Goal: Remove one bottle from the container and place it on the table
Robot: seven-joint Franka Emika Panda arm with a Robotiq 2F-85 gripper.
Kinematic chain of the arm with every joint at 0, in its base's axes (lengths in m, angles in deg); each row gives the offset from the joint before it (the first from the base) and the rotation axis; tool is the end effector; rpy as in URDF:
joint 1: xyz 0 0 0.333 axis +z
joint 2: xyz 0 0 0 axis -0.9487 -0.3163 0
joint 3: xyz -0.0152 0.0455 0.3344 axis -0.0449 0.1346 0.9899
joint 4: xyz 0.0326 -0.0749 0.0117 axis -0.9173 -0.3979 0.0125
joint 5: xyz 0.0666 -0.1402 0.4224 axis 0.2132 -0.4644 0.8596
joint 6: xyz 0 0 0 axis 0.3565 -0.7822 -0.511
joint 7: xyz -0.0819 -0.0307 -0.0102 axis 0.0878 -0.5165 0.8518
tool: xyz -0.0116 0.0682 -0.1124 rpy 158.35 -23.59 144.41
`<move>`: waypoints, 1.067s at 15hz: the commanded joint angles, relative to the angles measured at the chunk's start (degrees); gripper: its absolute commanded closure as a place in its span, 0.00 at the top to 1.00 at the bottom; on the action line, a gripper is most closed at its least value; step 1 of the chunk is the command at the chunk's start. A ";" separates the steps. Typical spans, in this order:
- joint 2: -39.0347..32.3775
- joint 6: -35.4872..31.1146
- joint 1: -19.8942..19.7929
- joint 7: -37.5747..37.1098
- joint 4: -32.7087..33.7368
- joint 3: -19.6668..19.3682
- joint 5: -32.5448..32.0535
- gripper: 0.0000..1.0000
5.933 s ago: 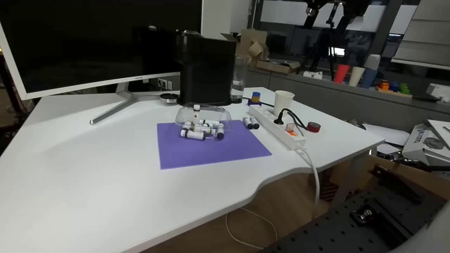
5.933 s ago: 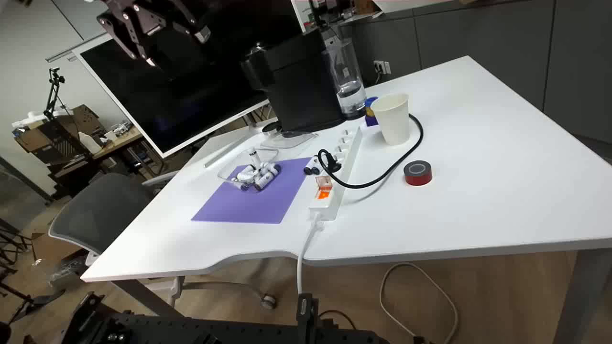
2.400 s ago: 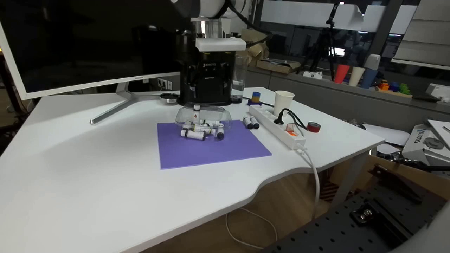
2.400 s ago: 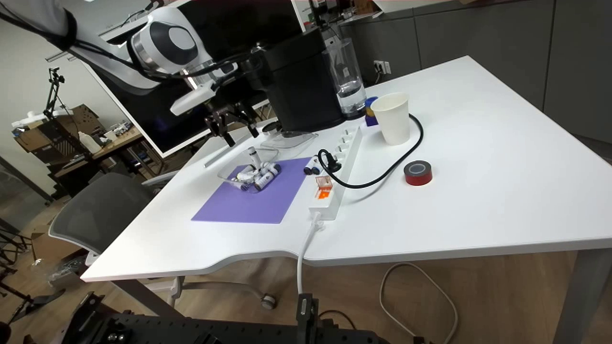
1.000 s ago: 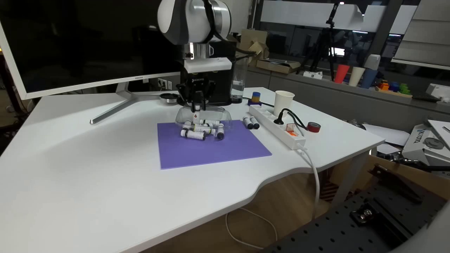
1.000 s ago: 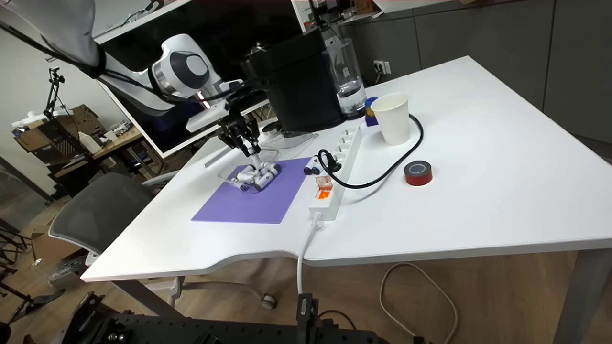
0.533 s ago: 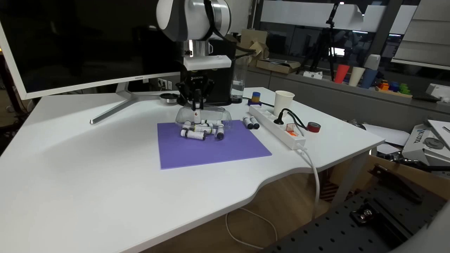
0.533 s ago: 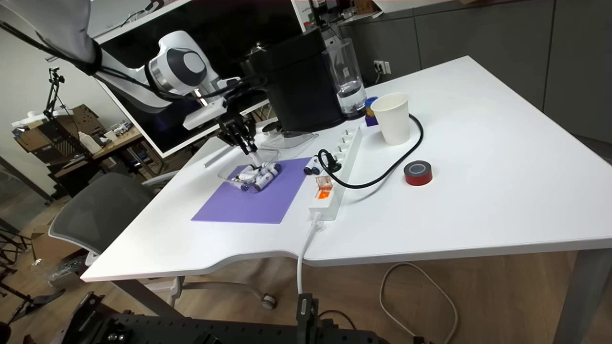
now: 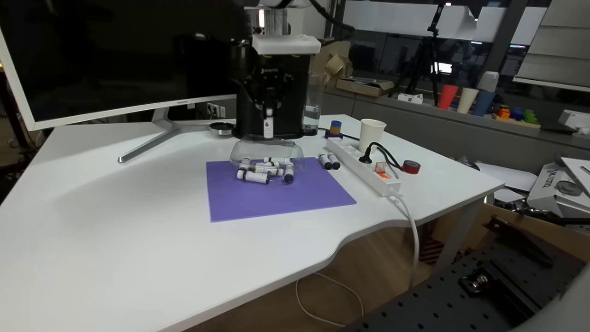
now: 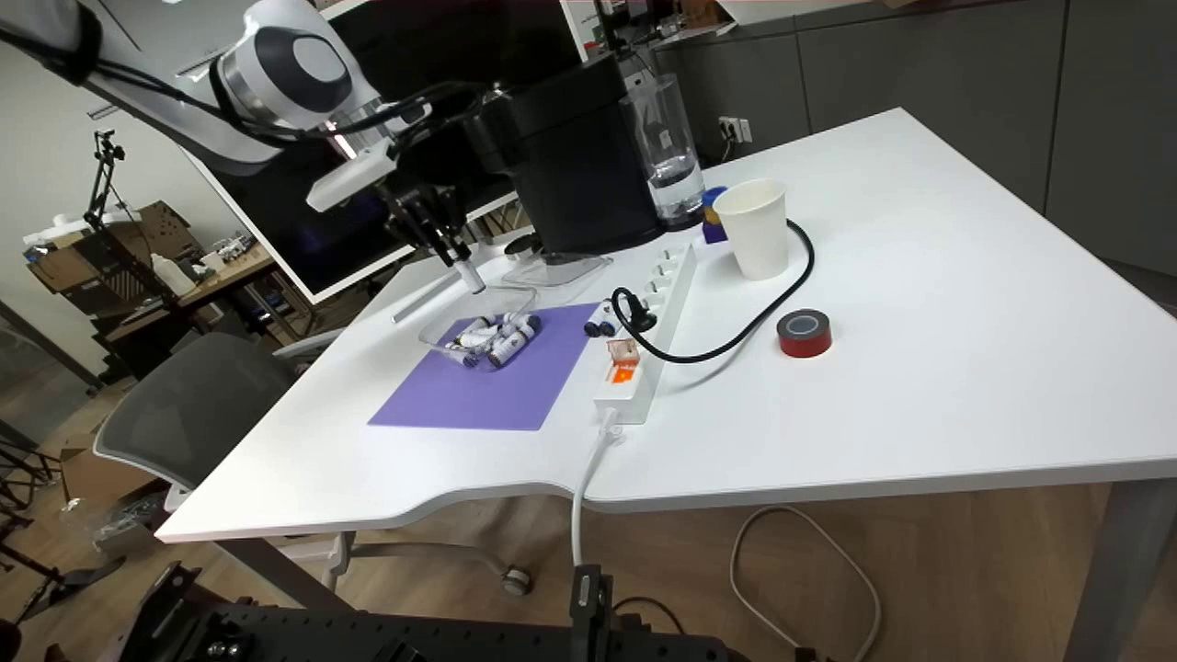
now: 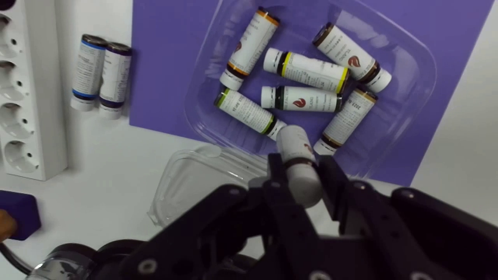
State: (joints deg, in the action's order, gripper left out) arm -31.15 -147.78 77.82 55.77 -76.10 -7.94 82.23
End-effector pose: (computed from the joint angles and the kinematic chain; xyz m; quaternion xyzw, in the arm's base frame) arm 0.6573 0.0370 0.2102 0.9986 0.0154 0.0217 0.0452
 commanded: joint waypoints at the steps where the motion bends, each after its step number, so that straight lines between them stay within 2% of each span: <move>1: 10.05 0.04 -1.49 -1.93 -9.25 -1.34 -1.86 0.07; 4: 13.66 -2.46 -3.55 -3.08 -13.56 -2.96 -3.54 0.07; 7: 14.21 -5.69 -6.33 -2.83 -16.44 -4.02 -3.29 0.07; 12: 9.87 -11.73 -9.60 -0.81 -17.81 -4.84 -1.95 0.07; 16: 5.29 -18.58 -10.39 1.93 -17.71 -3.93 -0.53 0.07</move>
State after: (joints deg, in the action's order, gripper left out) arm -23.41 -162.56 67.91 55.89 -93.86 -12.56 80.15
